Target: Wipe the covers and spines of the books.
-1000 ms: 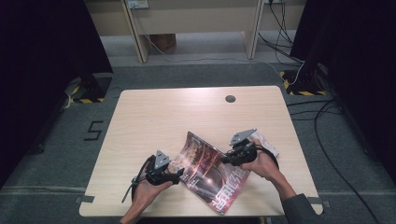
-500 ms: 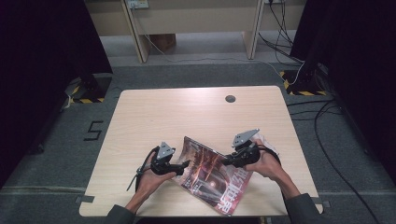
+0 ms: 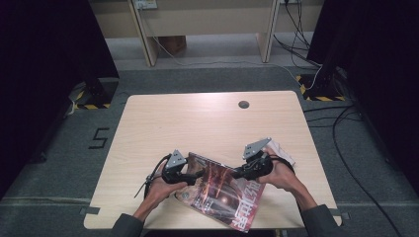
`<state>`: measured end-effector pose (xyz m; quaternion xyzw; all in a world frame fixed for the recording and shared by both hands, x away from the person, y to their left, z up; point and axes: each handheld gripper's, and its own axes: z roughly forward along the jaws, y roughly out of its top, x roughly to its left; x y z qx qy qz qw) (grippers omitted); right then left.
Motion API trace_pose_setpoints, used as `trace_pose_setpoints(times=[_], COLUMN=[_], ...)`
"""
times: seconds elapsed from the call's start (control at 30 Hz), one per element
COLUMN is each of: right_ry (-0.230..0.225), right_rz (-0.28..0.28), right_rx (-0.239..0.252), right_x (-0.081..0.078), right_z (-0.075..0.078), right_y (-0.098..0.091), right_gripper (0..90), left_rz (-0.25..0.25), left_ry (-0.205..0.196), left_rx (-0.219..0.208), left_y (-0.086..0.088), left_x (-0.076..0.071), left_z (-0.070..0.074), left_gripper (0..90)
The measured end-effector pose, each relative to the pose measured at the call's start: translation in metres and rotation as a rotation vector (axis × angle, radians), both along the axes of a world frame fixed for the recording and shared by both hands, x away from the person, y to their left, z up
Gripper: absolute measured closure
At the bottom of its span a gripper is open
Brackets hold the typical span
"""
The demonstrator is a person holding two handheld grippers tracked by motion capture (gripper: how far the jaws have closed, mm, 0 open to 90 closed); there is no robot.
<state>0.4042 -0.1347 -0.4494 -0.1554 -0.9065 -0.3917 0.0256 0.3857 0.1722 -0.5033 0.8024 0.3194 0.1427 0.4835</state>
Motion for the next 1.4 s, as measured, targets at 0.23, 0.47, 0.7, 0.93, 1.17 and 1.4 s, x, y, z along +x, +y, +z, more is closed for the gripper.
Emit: trace_pose_setpoints(times=[0.23,0.47,0.7,0.93,1.17,1.4], right_ry=[0.0,0.0,-0.016,-0.022,-0.038,-0.053], right_rz=[0.008,-0.011,-0.028,-0.063,-0.141,-0.282], right_rx=[-0.002,-0.02,-0.042,-0.054,-0.041,0.013], right_x=[0.001,0.005,0.01,0.014,0.019,0.024], right_z=[-0.001,-0.005,-0.007,-0.009,-0.007,0.002], right_y=[0.0,-0.003,-0.002,-0.002,-0.006,-0.024], right_gripper=[82.7,82.9,79.6,71.3,61.9,54.4], left_rz=[-0.013,-0.041,-0.056,-0.092,-0.103,-0.054], left_ry=[-0.014,-0.058,-0.076,-0.107,-0.114,-0.133], left_rx=[0.015,0.05,0.077,0.106,0.109,0.093], left_y=[0.006,0.013,0.015,0.019,0.022,0.03], left_x=[-0.001,-0.004,-0.011,-0.023,-0.038,-0.045], left_z=[0.0,0.003,0.008,0.015,0.017,0.02], left_gripper=[40.0,58.9,67.9,75.3,81.6,83.8])
